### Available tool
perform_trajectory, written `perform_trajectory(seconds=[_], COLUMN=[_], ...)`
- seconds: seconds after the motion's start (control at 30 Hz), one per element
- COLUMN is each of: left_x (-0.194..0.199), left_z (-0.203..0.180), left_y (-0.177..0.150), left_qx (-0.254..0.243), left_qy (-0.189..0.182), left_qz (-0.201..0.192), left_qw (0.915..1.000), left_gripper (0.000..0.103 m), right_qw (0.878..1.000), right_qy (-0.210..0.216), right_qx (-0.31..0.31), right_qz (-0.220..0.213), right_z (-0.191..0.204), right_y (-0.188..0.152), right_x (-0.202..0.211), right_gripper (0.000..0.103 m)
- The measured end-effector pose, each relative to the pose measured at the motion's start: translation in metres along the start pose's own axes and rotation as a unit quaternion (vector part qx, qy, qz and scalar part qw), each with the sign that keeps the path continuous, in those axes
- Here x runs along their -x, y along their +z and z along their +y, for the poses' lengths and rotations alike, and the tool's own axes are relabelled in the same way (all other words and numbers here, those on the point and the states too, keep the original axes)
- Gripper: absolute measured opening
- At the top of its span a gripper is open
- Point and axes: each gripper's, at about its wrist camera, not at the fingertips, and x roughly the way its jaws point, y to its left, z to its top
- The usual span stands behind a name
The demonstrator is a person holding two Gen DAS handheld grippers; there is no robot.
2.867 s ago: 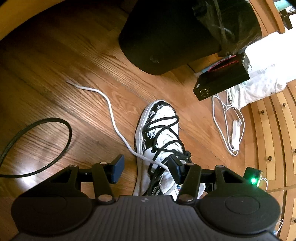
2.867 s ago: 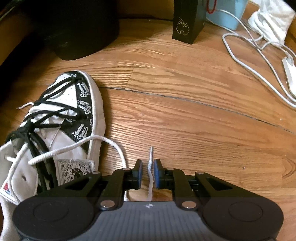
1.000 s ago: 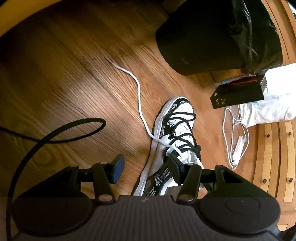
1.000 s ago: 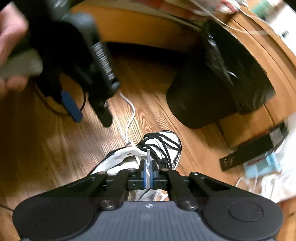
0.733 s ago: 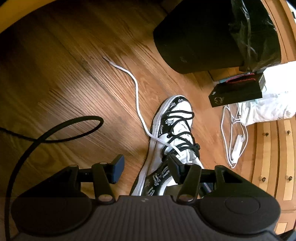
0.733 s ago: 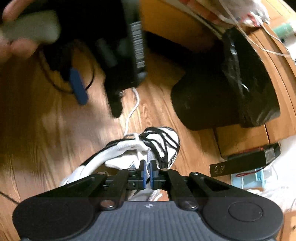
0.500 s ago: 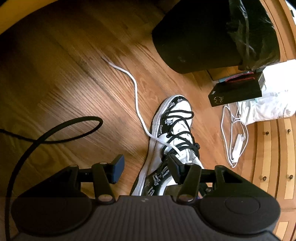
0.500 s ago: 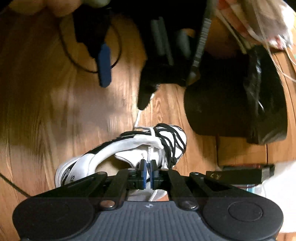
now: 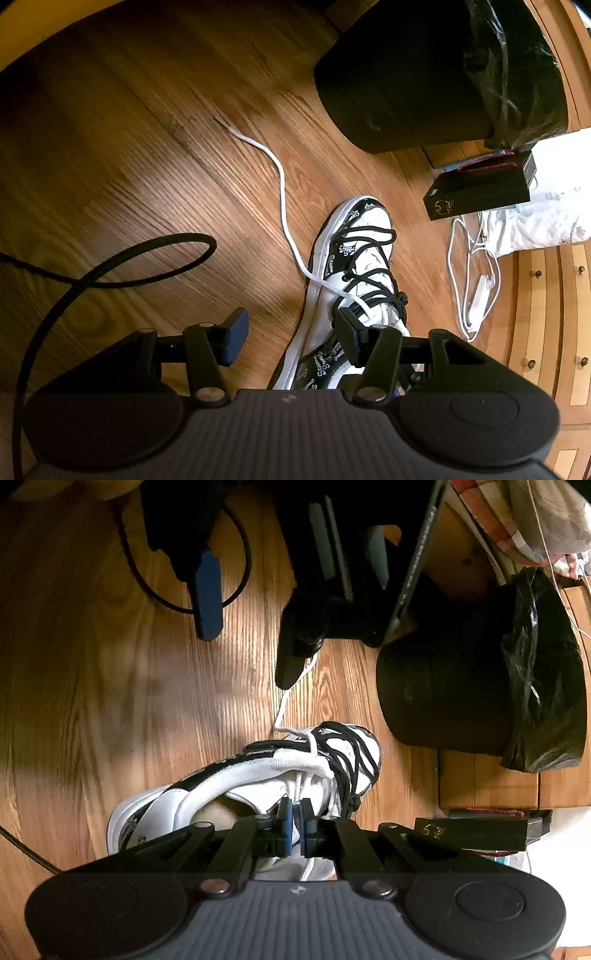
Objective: Lace up shoes with both hands
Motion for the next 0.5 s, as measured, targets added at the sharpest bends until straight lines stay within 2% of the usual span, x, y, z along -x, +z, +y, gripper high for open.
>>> perform_trajectory(seconds=[0.37,0.5], left_x=[0.002,0.001], left_z=[0.005,0.004], left_y=[0.0,0.0], left_qx=[0.01,0.008], left_qy=[0.0,-0.001], left_qz=[-0.006,-0.004], left_qw=[0.9999,1.0], left_gripper=[0.055,0.055], right_qw=[1.0,0.999], right_qy=[0.003,-0.001], right_qx=[0.0,-0.027], right_qz=[-0.01,-0.018], right_z=[0.003,-0.004], right_y=[0.007,0.0], right_x=[0.005,0.012], right_gripper=[0.005,0.006])
